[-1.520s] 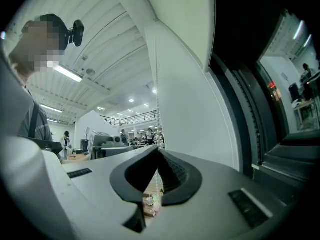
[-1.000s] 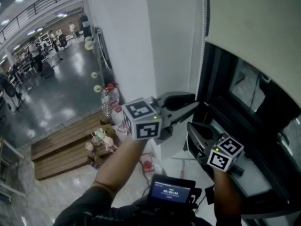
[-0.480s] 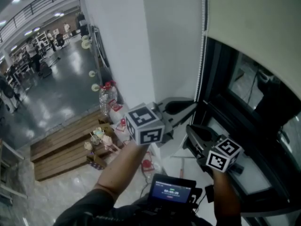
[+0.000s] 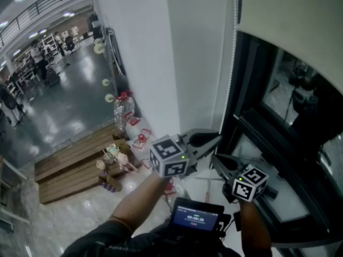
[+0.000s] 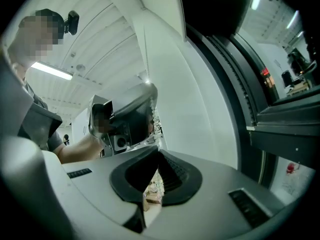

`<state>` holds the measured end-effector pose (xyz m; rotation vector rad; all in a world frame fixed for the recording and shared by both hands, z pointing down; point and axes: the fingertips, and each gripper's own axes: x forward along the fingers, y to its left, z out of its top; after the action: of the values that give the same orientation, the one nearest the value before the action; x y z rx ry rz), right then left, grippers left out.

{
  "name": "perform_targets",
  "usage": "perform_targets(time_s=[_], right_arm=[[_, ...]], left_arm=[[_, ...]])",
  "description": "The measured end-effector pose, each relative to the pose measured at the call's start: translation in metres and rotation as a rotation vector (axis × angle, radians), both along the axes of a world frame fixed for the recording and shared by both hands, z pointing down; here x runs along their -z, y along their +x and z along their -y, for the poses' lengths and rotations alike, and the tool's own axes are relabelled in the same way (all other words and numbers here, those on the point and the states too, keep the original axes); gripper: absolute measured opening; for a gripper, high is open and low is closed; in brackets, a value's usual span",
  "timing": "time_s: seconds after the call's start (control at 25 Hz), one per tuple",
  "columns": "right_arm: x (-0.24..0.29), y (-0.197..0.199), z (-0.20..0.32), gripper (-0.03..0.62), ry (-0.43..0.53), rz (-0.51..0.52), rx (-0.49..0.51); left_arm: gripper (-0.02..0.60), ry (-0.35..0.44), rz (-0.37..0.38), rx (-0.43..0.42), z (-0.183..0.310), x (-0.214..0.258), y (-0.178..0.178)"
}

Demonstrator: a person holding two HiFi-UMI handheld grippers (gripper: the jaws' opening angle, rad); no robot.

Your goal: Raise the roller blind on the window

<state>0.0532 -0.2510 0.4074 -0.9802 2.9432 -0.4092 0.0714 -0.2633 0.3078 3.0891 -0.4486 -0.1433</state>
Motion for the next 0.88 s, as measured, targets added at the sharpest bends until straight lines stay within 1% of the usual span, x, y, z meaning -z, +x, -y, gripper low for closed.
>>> perform_targets(time_s=[0.2,0.24,0.32,0.36,0.4,0.56,0.72,0.88], right_arm=[[-0.012,0.000,-0.003,0.006,-0.016,-0.006,-0.009],[-0.013,0.001,-0.004,0.008,-0.012,-0.023,-0.014],[-0.009,0.008,-0.006,0.017,0.008,-0.091,-0.044],[-0.003,0.014,-0.006,0.046,0.028,-0.120,-0.060],[0.008,0.020,-0.006,0.049,0.055,-0.129,-0.072],[0.072,0.040,-0.003,0.055,0.181,-0.081,-0.094],[0.134,0.034,-0.005,0.069,0.271,-0.053,-0.070],[0.168,0.021,0.003,0.071,0.319,-0.053,-0.032]], left_arm=[[0.003,-0.018,0.006,0.010,0.002,-0.015,-0.002],[0.003,-0.019,0.003,0.009,0.002,-0.015,-0.002],[0.003,-0.014,0.004,0.008,0.002,-0.014,-0.003],[0.003,-0.011,0.006,0.009,0.001,-0.014,-0.004],[0.003,-0.011,0.005,0.010,0.001,-0.015,-0.004],[0.003,-0.017,-0.008,0.006,0.002,-0.017,-0.004],[0.003,-0.013,-0.011,-0.006,-0.006,-0.014,-0.003],[0.003,-0.006,-0.015,-0.004,-0.006,-0.015,0.000]])
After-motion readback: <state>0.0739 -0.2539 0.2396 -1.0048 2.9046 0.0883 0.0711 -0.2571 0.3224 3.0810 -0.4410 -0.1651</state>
